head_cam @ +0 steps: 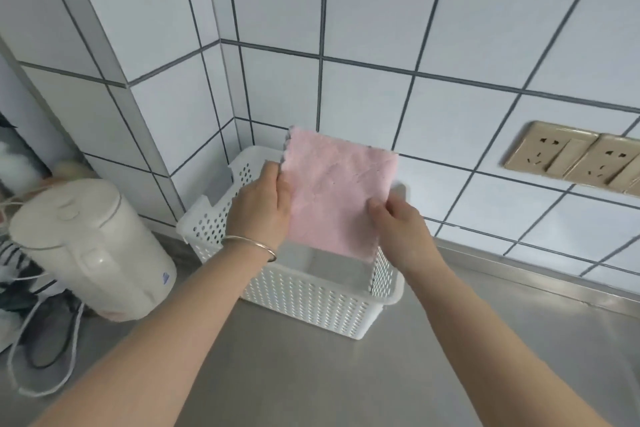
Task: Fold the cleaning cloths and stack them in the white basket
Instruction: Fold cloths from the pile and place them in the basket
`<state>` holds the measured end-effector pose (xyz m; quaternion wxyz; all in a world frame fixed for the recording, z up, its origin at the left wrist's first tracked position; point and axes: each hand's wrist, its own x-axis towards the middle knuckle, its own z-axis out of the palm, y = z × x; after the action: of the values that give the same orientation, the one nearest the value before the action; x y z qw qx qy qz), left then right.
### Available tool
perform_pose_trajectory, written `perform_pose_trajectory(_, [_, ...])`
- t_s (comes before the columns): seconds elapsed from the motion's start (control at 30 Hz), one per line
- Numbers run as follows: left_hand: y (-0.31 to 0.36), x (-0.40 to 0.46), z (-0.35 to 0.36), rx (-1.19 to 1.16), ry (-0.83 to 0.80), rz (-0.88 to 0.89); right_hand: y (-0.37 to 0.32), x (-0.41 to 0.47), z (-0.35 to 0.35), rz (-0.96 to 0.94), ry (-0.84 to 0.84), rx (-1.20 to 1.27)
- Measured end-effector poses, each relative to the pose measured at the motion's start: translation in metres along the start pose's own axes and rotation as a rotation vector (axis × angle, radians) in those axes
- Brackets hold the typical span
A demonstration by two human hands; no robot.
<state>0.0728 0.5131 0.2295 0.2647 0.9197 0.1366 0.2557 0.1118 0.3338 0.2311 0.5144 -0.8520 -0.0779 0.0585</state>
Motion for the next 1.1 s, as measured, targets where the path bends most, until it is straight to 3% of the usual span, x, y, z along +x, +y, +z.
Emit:
perform_pose_trajectory(0.13, [-0.058, 0.054, 0.028, 0.146, -0.259, -0.105, 0.018, 0.064, 0.049, 0.127, -0.126, -0.219])
perform_pose_trajectory(0.37, [-0.115, 0.108, 0.081, 0.472, -0.667, -0.126, 0.068, 0.127, 0.113, 0.371, -0.296, -0.345])
perform_pose_trajectory(0.6, [-0.135, 0.120, 0.124, 0.591, -0.815, -0.279, 0.087, 0.157, 0.146, 0.557, -0.553, -0.457])
perform_pose_trajectory(0.8, [-0.146, 0.130, 0.146, 0.567, -0.921, -0.363, 0.101, 0.164, 0.170, 0.678, -0.568, -0.347])
perform_pose_trajectory(0.97, [-0.147, 0.136, 0.156, 0.697, -1.011, -0.461, 0.105, 0.169, 0.181, 0.707, -0.606, -0.369])
perform_pose_trajectory(1.1, [-0.153, 0.134, 0.166, 0.757, -1.029, -0.439, 0.114, 0.176, 0.192, 0.685, -0.594, -0.335])
